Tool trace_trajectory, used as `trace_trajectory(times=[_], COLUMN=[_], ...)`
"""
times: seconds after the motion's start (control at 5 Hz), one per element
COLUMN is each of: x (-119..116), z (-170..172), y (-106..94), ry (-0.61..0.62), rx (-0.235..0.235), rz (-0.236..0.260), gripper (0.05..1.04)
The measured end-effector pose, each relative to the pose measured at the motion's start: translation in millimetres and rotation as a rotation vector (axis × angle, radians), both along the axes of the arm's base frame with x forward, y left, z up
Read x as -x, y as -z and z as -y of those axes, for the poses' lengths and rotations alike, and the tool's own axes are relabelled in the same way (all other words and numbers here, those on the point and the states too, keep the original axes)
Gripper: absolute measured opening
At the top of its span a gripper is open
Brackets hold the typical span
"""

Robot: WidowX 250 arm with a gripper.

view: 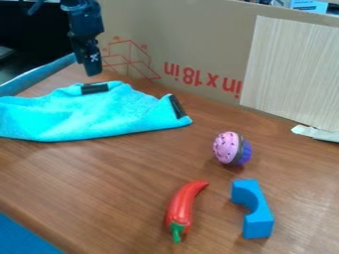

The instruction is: Fold the cloth from bottom right to top left

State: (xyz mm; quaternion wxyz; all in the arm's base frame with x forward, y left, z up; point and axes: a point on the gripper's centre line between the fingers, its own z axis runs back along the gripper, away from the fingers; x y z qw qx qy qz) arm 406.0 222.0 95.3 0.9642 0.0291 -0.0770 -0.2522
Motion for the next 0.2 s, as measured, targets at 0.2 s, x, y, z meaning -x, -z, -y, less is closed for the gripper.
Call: trace_trajectory(times=[0.2], x=[4.7], z=[1.3], y=[-0.9], ry=[-0.018], rx=[0.048], rz=[-0.008], gripper=[1.001])
